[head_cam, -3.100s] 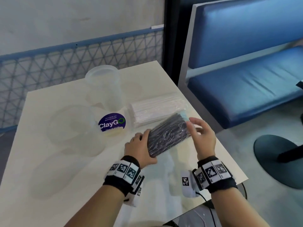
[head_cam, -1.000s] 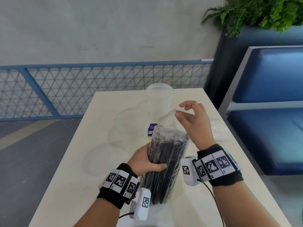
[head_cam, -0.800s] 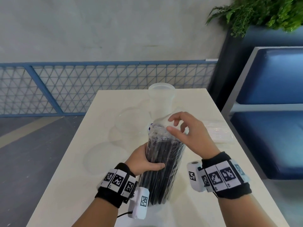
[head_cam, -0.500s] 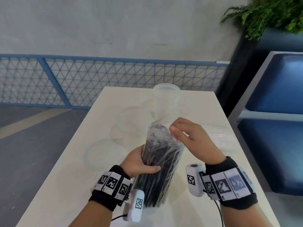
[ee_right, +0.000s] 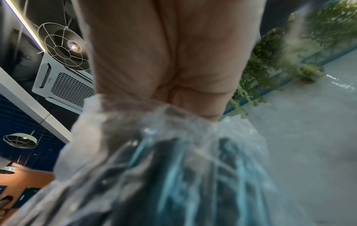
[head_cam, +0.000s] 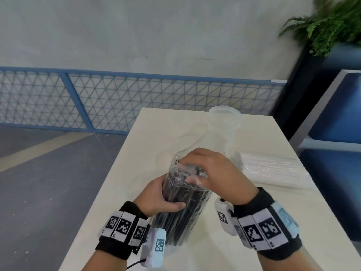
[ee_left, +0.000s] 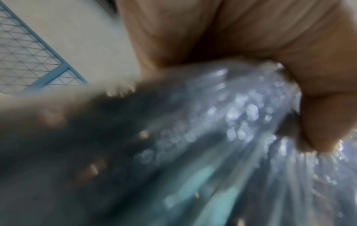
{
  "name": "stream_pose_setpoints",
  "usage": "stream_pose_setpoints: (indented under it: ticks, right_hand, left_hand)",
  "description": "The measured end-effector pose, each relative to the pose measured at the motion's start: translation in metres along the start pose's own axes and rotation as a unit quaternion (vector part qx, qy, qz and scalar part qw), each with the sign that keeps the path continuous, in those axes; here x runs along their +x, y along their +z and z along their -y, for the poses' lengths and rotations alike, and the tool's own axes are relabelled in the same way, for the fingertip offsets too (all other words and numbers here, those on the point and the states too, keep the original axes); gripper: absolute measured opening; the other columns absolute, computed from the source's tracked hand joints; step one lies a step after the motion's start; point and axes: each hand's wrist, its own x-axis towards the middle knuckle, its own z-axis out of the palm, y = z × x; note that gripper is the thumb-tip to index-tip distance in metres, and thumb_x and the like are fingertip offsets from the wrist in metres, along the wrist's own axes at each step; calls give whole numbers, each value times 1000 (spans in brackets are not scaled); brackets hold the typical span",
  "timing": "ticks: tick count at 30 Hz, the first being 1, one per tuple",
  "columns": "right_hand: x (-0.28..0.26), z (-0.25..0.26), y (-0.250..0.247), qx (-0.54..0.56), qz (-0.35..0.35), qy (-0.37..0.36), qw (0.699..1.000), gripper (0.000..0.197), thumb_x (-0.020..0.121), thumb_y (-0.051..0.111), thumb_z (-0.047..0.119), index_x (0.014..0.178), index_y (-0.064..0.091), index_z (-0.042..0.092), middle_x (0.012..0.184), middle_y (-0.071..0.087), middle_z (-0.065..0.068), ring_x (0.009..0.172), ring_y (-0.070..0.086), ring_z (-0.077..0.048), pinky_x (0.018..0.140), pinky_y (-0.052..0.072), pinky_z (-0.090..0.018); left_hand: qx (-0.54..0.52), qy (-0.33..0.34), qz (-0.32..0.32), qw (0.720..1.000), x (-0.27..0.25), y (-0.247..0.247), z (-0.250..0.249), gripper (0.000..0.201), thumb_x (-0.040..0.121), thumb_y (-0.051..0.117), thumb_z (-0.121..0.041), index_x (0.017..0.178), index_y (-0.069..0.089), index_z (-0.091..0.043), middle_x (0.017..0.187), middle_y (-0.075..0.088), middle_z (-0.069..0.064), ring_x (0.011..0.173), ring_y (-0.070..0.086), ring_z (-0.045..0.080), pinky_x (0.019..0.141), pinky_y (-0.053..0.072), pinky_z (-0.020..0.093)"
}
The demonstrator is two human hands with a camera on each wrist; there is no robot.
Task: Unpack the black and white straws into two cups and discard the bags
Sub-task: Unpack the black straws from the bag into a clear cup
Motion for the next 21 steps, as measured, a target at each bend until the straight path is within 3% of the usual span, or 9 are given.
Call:
stream_pose_setpoints:
  ticks: [4,8,13,17,19,21]
  right_hand:
    - [22,19,29,18,-37,-9,999,24,79,71,14,102,68,20,94,63,0,82,58,-15,69,47,-27]
    - [38,36,53,38,-69,1,997,9,81,66,8,88,68,13,87,61,-2,73,55,-12,67,46,-24]
    - [50,50,75,75,-98,17,992,10,72,53,8,71,63,9,73,51,6,62,46,-8,61,36,-9]
    - [54,53,79,91,-108,34,989,9,73,59,1,70,64,8,69,51,8,60,46,0,62,36,-7]
    - [56,51,76,98,-119,35,987,13,73,64,-1,70,65,11,66,51,11,61,48,4,63,36,-6]
    - [58,47,71,103,-137,33,985,15,73,68,-1,69,67,14,66,58,9,66,54,-1,64,39,-7]
  left_hand:
    - [-1,5,-7,1000,-8,-36,10,57,49,81,-34,102,58,-29,100,71,-6,98,67,7,88,52,25]
    - [7,4,-8,1000,-12,-64,23,58,49,82,-33,102,58,-27,100,71,-5,96,67,7,87,53,27]
    - [5,-11,3,1000,-17,-79,38,63,49,83,-32,105,57,-21,102,71,-1,97,67,11,90,53,33]
    - [-12,-22,4,1000,-21,-81,45,66,51,85,-31,110,59,-17,104,72,2,100,67,15,93,52,39]
    - [-19,-24,0,1000,-22,-79,44,67,51,85,-32,111,58,-19,106,71,1,101,67,13,94,51,37]
    - [-19,-28,-4,999,-23,-78,40,68,52,84,-33,113,56,-22,109,70,-1,103,66,10,94,50,31]
